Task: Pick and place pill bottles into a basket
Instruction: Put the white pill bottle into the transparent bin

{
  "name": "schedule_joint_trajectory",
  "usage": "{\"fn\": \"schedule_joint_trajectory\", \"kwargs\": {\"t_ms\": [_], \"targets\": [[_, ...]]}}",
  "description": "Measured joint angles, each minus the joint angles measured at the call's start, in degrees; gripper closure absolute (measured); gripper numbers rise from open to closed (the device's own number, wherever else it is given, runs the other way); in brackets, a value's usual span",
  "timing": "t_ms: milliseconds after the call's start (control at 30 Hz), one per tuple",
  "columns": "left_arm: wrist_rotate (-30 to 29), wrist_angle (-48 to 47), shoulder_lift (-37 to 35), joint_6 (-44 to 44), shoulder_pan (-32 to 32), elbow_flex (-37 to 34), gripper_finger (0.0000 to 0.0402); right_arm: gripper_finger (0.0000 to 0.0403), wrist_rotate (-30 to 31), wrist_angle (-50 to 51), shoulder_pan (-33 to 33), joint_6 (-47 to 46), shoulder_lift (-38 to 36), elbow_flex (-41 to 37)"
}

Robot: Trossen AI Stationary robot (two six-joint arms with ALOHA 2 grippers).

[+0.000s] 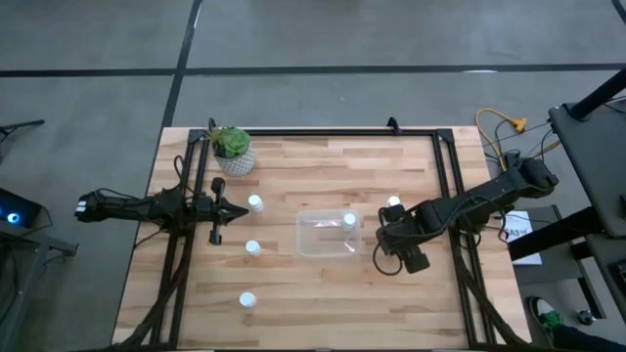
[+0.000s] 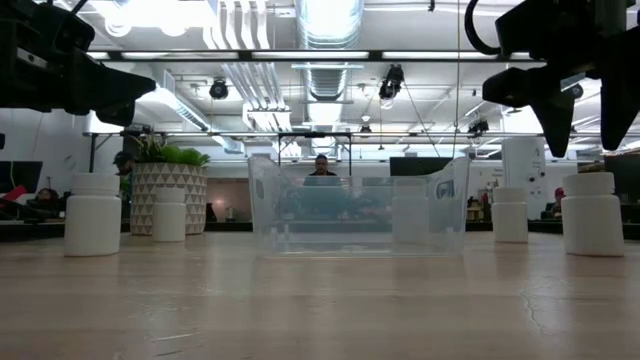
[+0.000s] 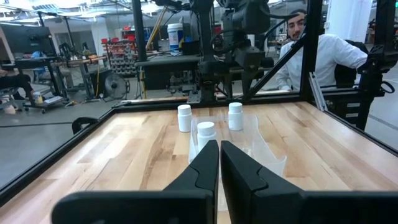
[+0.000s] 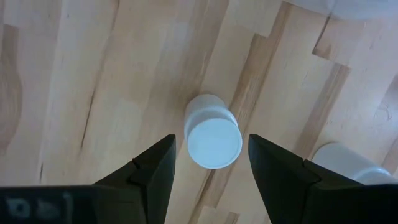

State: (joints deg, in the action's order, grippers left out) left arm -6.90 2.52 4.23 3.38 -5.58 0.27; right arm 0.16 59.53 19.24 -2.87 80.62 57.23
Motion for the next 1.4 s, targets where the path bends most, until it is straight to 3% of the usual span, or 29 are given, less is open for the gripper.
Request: {"fn": "schedule_joint_trajectory", "kwargs": {"t_ms": [433,933,1400], "targets": [[0.0,0.0,0.0,0.0,0.0,0.0,0.0402,0.0207,1.6,0.0,-0.1,-0.6,0.0,-0.1],[0.0,0.0,0.0,0.0,0.0,0.0,0.0402,0.0132,1.6,-0.3,-0.2,-1.0,0.0,-0.5],[0.0,0.0,0.0,0.0,0.0,0.0,0.0402,0.0152,1.6,-5.0,-0.1,-0.2,0.2,-4.7]]}}
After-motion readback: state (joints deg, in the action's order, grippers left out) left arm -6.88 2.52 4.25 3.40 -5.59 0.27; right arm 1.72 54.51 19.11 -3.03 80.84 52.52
